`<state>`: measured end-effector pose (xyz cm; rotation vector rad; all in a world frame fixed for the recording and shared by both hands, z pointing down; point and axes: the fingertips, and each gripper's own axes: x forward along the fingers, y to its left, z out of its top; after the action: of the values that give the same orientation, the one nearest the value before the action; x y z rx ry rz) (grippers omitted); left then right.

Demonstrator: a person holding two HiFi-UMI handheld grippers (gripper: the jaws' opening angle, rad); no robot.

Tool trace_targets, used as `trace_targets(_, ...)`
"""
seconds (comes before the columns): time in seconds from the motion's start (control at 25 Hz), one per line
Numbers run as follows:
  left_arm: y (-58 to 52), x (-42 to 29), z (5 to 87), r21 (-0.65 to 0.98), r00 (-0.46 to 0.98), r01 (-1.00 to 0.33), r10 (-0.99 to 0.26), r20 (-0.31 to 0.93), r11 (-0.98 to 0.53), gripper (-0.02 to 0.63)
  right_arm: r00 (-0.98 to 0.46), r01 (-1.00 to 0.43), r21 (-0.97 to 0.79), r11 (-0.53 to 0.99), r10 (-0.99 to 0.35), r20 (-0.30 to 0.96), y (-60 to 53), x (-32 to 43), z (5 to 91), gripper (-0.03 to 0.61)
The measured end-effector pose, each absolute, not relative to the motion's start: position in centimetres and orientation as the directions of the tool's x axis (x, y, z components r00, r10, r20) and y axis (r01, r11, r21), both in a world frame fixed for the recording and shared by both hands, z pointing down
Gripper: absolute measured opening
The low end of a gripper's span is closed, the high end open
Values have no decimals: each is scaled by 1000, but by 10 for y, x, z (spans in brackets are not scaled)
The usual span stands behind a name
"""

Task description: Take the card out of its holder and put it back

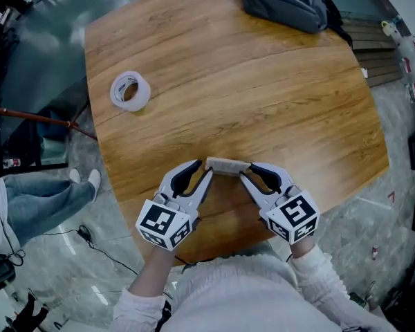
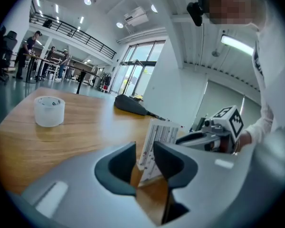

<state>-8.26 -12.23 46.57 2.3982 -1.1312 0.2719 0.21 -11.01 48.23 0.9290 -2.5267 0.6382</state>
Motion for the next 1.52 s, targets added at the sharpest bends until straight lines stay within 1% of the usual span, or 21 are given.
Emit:
trace_targets(0.52, -125, -69, 477, 330, 702, -711, -602, 380, -621, 110, -726, -663, -287, 691, -501, 471, -115, -8, 484, 94)
trace_targets(0.64, -127, -69, 476, 324, 698, -715, -607, 379, -620, 96, -725, -663, -277, 696, -504, 470, -116, -10, 483, 90)
trace_targets(0.76, -127, -69, 477, 321, 697, -716, -608, 380, -620, 89, -722, -665, -271, 696, -508, 470, -117, -10, 483, 67)
trace_targets(1.52, -129, -69, 466, 299, 688, -725, -629, 362, -620, 89, -725, -662, -257, 704, -514, 458, -119, -11, 473, 63)
